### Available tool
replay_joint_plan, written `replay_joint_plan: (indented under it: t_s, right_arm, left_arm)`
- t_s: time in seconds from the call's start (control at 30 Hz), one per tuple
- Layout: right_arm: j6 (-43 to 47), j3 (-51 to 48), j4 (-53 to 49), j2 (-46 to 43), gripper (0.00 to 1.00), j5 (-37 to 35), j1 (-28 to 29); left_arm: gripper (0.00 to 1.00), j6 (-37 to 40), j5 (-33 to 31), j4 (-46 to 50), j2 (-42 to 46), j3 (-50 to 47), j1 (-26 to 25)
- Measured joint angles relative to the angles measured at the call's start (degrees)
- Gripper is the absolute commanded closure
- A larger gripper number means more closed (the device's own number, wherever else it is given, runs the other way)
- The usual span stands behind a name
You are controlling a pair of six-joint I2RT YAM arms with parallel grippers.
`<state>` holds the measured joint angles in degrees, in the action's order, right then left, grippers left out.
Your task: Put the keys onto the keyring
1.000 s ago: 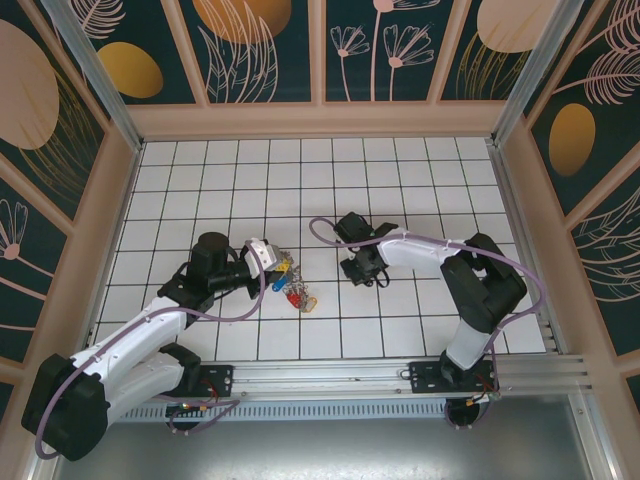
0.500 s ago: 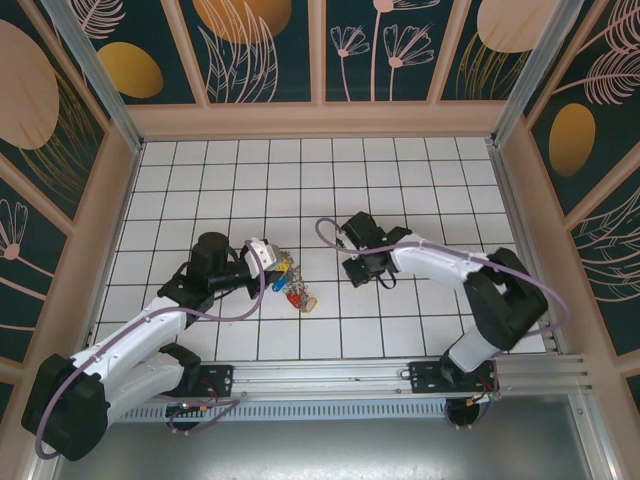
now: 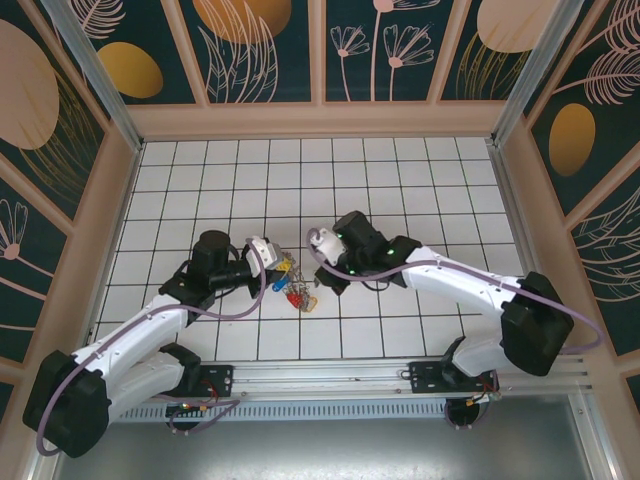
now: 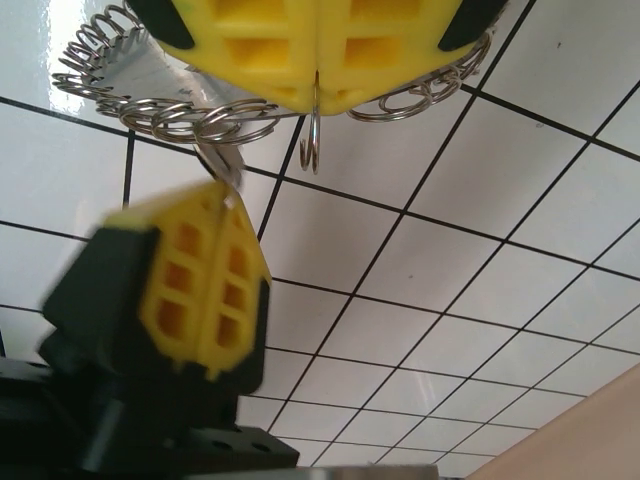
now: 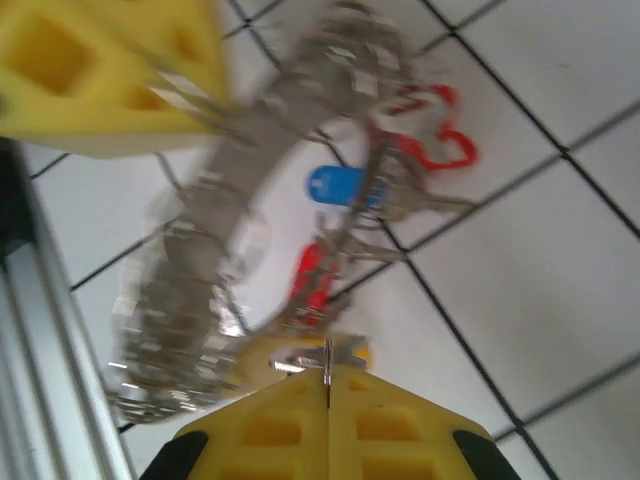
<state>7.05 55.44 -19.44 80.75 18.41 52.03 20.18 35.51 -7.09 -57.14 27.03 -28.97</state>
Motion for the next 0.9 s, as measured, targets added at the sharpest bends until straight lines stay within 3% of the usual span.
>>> replay_joint_plan:
  t_s: [0.37, 0.9]
  right_arm:
    - [1.51, 6.01, 0.31, 0.11, 1.00, 4.15, 1.22]
    - [0.02, 9.64, -0.02, 4.33, 1.00, 3.54, 1.03]
  left_arm:
    - [1.00, -0.33, -0.66, -0.07, -0.17, 0.00, 0.11]
    - [1.00, -0.37, -1.70, -0.42, 1.18, -0.07, 0.11]
